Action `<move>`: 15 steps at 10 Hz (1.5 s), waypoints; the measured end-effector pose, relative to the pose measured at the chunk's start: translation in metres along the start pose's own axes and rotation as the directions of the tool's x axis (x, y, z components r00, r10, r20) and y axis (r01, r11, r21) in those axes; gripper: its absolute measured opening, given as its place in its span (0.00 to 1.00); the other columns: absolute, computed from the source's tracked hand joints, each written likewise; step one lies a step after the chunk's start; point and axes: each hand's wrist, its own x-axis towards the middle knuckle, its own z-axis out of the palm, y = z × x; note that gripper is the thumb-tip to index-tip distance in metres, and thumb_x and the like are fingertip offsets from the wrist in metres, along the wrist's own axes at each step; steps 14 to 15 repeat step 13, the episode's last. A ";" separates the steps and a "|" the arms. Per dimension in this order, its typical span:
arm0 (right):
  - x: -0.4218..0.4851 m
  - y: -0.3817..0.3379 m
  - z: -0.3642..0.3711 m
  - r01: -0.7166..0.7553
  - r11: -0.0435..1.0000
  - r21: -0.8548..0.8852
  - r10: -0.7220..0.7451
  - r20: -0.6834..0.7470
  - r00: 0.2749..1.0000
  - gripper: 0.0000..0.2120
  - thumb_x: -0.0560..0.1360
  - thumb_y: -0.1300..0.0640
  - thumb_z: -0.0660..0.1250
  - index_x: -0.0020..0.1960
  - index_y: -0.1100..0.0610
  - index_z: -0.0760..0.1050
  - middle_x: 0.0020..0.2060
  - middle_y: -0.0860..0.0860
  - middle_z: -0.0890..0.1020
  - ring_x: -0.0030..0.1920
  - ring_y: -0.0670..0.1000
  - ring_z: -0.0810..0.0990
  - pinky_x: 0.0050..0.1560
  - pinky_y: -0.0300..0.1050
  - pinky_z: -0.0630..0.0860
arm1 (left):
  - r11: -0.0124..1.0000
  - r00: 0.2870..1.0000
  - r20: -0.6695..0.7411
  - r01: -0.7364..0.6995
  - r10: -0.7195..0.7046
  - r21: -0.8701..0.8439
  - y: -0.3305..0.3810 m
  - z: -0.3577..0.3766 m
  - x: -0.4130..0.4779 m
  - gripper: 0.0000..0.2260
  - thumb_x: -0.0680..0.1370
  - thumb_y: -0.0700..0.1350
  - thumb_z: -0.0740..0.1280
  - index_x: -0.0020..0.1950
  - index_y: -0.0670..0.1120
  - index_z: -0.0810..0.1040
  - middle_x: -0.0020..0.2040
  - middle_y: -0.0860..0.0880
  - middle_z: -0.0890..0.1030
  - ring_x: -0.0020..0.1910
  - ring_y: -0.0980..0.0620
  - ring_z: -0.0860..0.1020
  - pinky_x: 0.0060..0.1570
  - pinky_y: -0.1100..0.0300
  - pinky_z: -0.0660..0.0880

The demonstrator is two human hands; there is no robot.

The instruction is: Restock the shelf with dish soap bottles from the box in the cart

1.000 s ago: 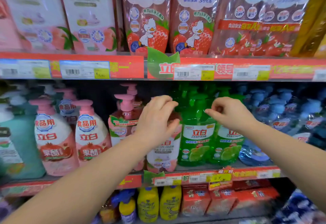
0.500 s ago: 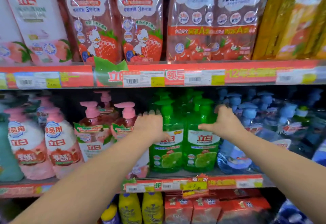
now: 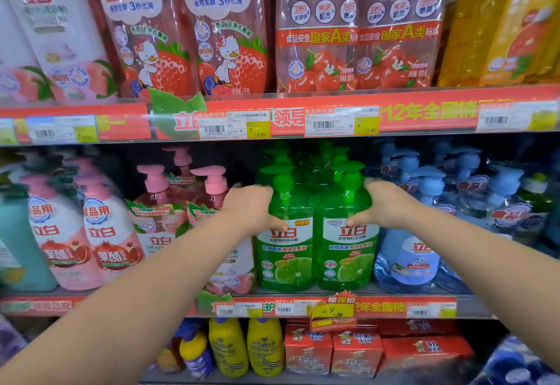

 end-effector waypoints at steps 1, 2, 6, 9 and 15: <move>-0.002 -0.001 0.002 0.000 1.000 -0.016 0.000 -0.016 1.000 0.37 0.63 0.44 0.78 0.64 0.58 0.69 0.61 0.55 0.76 0.60 0.56 0.75 0.58 0.48 0.73 | 1.000 1.000 0.004 -0.012 0.012 -0.007 -0.002 -0.001 0.000 0.28 0.64 0.67 0.69 0.50 0.47 0.71 0.52 0.48 0.79 0.53 0.46 0.77 0.63 0.49 0.65; -0.005 -0.002 0.003 -0.006 1.000 -0.003 0.006 -0.030 1.000 0.37 0.63 0.45 0.78 0.65 0.58 0.68 0.62 0.56 0.75 0.61 0.56 0.74 0.57 0.46 0.71 | 1.000 1.000 0.001 -0.025 0.025 -0.017 -0.002 -0.001 -0.001 0.30 0.65 0.67 0.69 0.53 0.46 0.71 0.53 0.48 0.79 0.54 0.46 0.77 0.61 0.49 0.67; -0.011 -0.004 0.017 -0.051 0.996 -0.079 0.047 -0.047 0.998 0.36 0.68 0.42 0.73 0.66 0.59 0.64 0.64 0.57 0.72 0.63 0.58 0.72 0.60 0.50 0.71 | 0.967 0.995 -0.096 0.013 0.012 0.253 0.010 0.005 -0.011 0.46 0.69 0.69 0.60 0.74 0.36 0.53 0.68 0.39 0.68 0.66 0.40 0.67 0.67 0.44 0.58; -0.008 -0.001 0.027 -0.005 0.998 -0.055 -0.001 -0.106 0.994 0.40 0.70 0.46 0.71 0.72 0.65 0.58 0.71 0.62 0.63 0.69 0.62 0.64 0.67 0.52 0.65 | 0.990 0.990 -0.140 0.044 -0.025 0.134 0.015 0.009 -0.043 0.41 0.72 0.65 0.62 0.75 0.42 0.50 0.74 0.41 0.59 0.73 0.40 0.55 0.72 0.45 0.48; -0.142 0.025 0.129 0.388 0.905 -0.174 -0.425 -0.364 0.829 0.17 0.80 0.45 0.52 0.68 0.43 0.62 0.74 0.41 0.34 0.77 0.48 0.39 0.75 0.45 0.42 | 0.973 0.986 -0.165 0.035 0.003 0.227 -0.024 -0.028 -0.099 0.29 0.77 0.59 0.57 0.74 0.46 0.57 0.74 0.43 0.60 0.73 0.42 0.56 0.71 0.45 0.51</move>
